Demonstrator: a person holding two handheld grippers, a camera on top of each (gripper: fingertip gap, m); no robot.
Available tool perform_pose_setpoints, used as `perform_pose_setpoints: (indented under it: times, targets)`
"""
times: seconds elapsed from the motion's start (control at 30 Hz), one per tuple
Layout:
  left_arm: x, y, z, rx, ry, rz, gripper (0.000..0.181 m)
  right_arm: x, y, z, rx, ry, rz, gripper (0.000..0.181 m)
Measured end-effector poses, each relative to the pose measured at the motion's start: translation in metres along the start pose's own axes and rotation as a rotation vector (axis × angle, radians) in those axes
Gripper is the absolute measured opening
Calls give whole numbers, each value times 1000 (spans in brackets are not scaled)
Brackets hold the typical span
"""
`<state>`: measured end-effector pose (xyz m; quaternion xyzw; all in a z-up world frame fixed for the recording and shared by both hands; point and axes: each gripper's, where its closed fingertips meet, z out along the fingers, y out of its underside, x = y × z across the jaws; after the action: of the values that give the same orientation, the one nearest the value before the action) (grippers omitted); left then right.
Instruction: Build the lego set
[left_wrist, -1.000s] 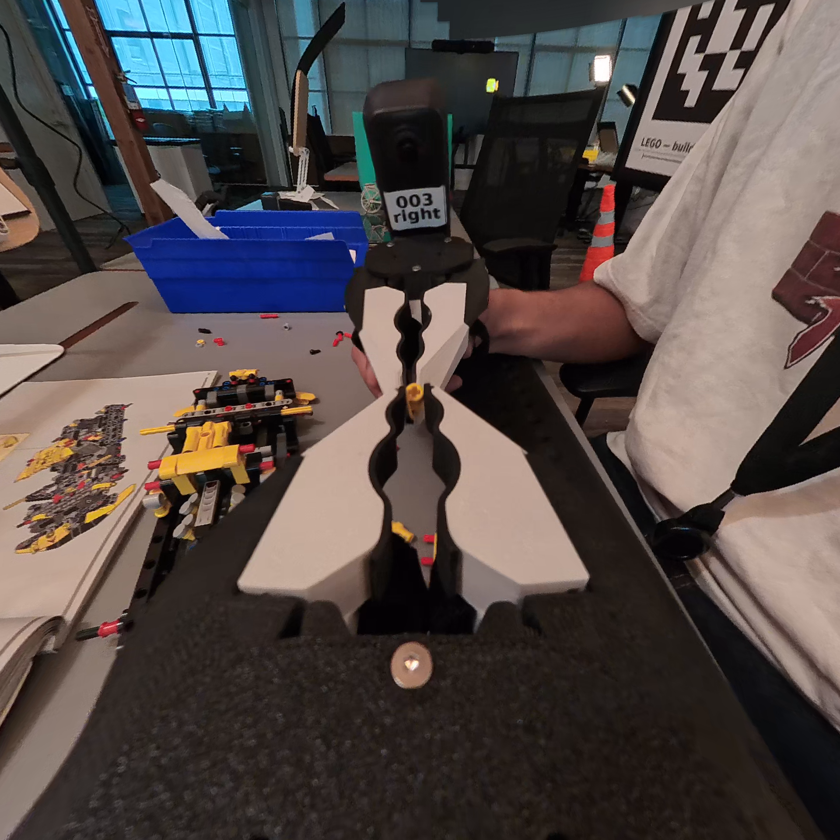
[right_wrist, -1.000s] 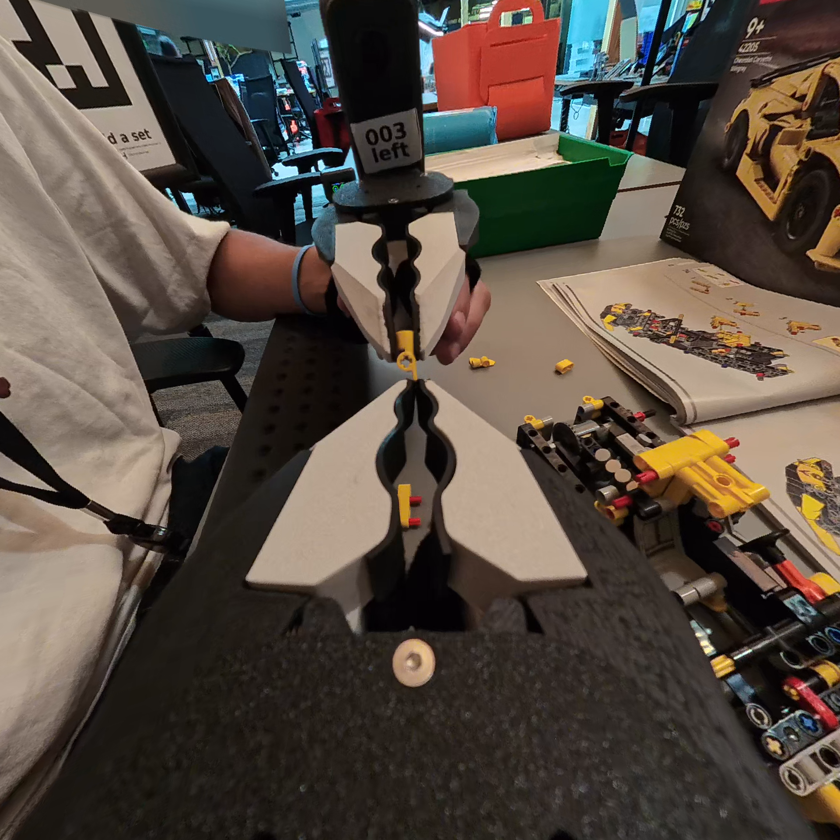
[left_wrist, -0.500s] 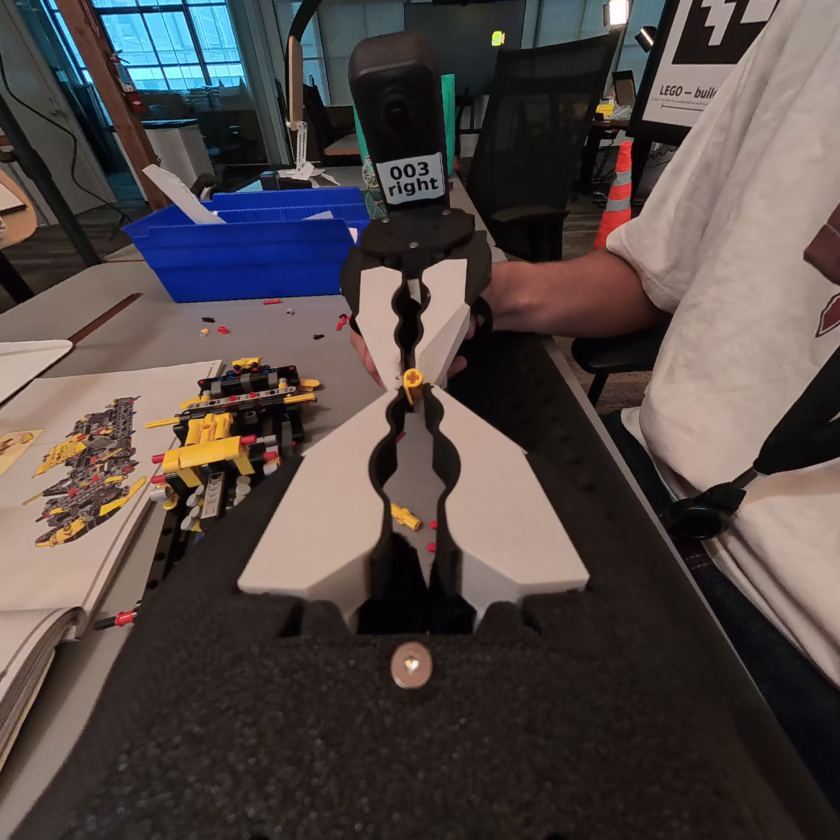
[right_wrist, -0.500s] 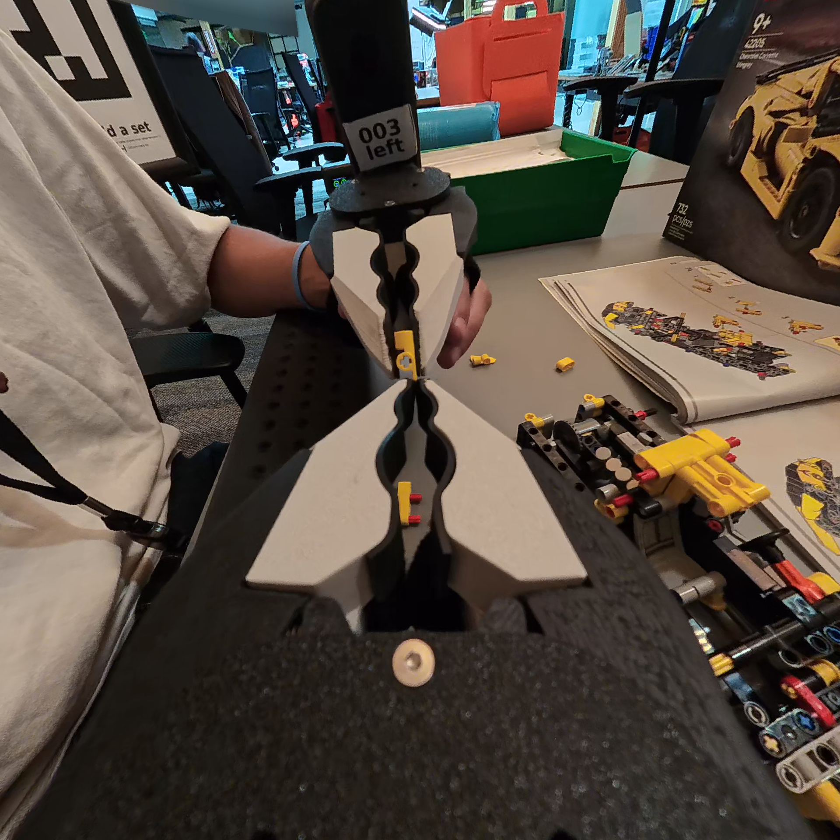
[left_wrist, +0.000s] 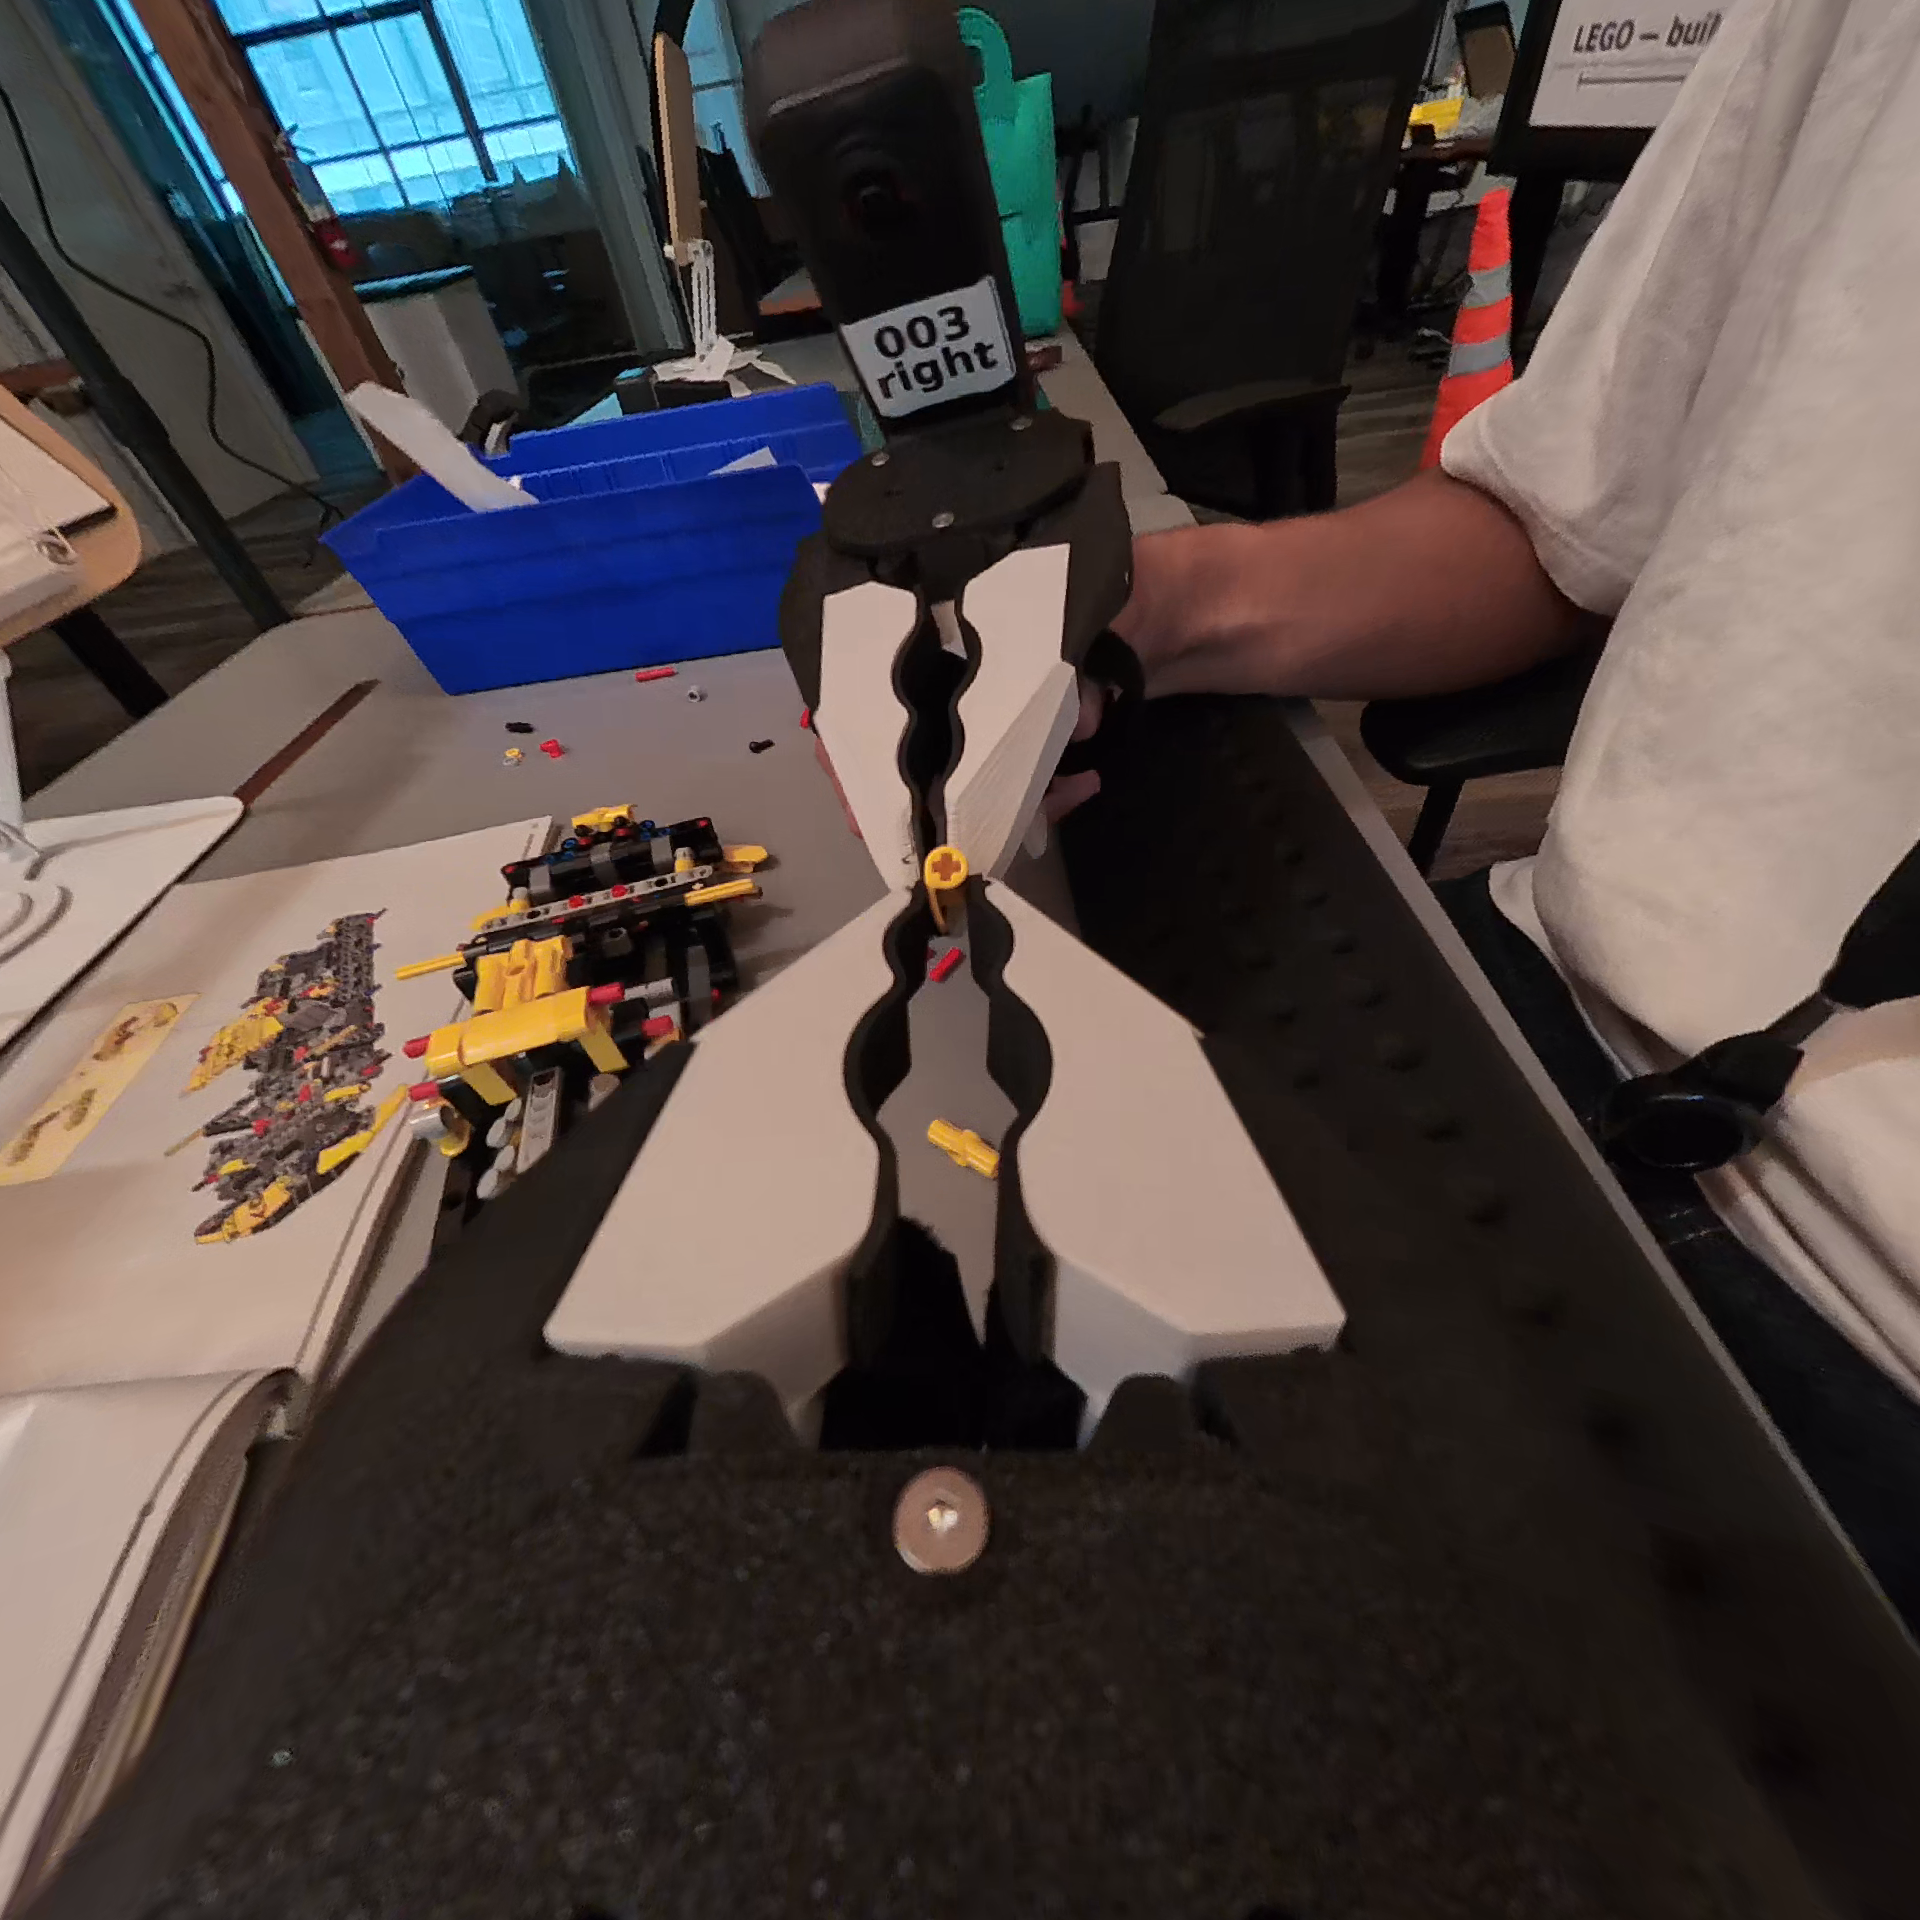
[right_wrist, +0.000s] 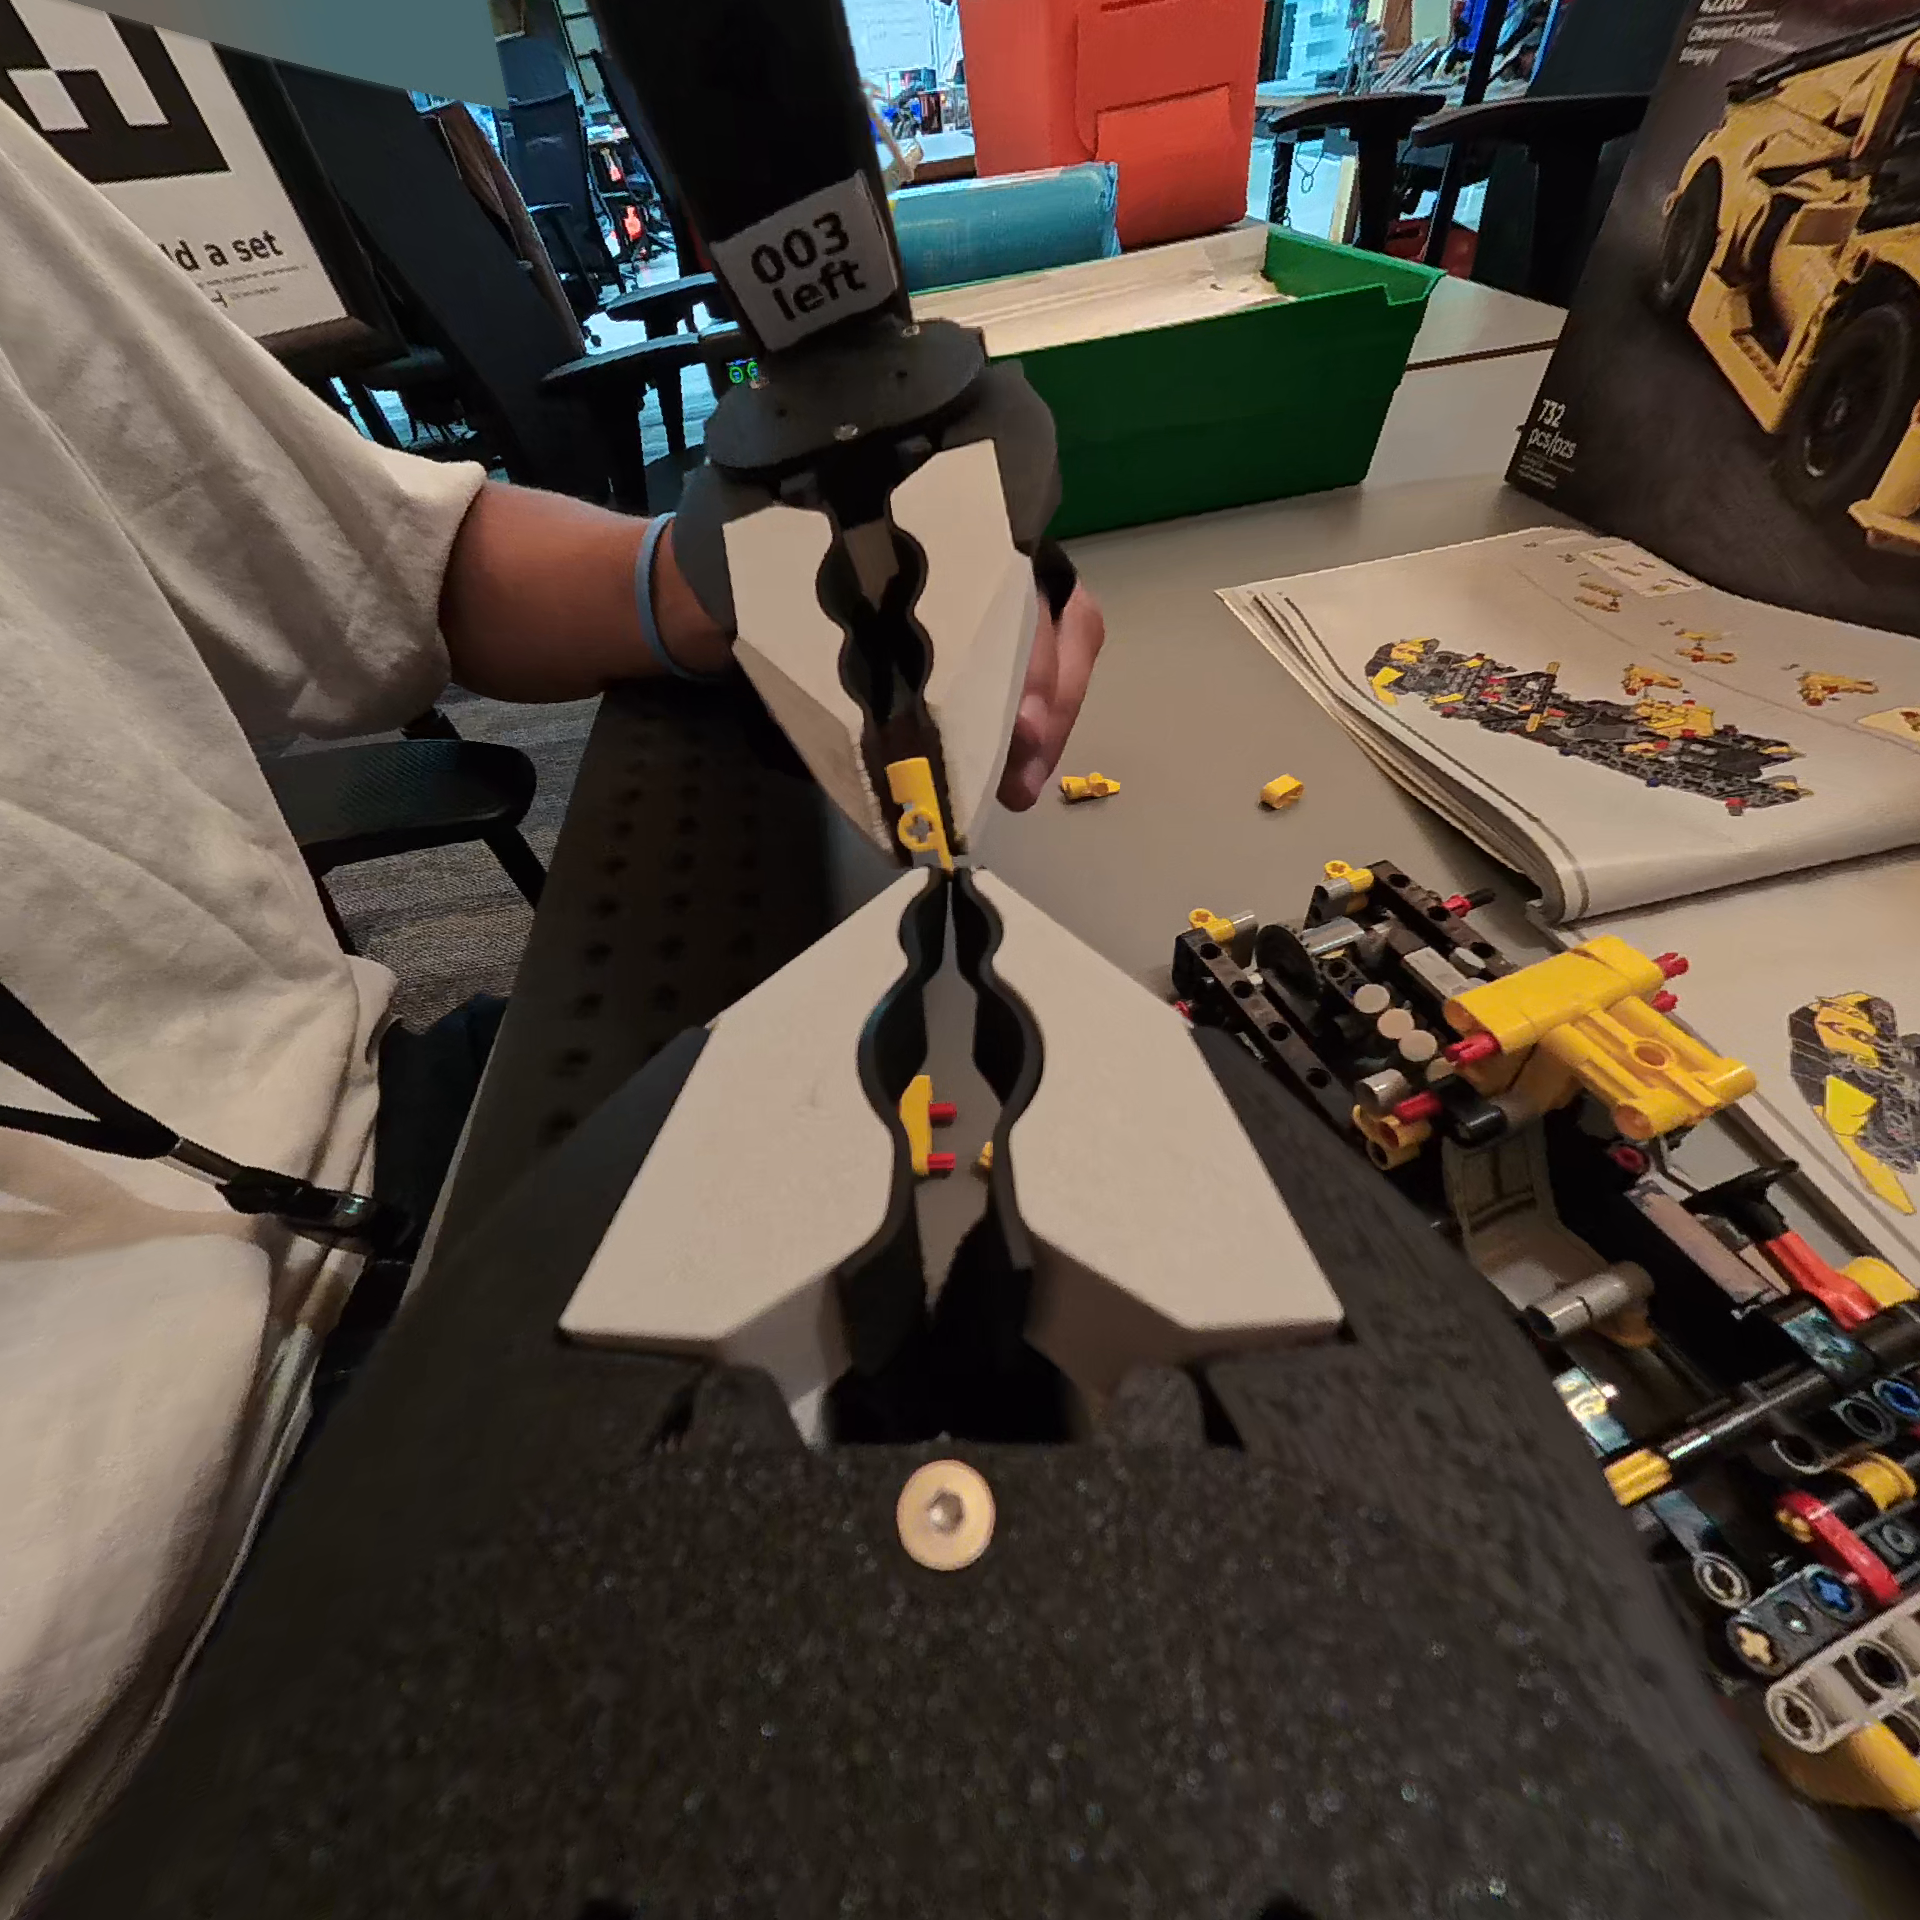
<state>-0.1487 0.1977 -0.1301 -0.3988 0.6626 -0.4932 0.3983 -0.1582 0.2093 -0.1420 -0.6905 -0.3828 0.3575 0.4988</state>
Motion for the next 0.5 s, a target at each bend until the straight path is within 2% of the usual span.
perform_pose_setpoints:
  times: [0.13, 0.27, 0.4, 0.5]
  targets:
    - [-3, 3, -1, -12, -40, 124, 7, 4, 5, -5, -67, 44, 1, 9]
    - [-9, 22, -1, -127, -86, 233, 7, -9, 29, -11, -278, 30, 53, 21]
    - [-9, 42, -1, -220, -59, 220, 7, -19, 62, 0, -473, 80, 13, 23]
    - [0, 66, -5, -341, 25, 178, 7, -20, 76, 9, -530, 110, -23, 22]
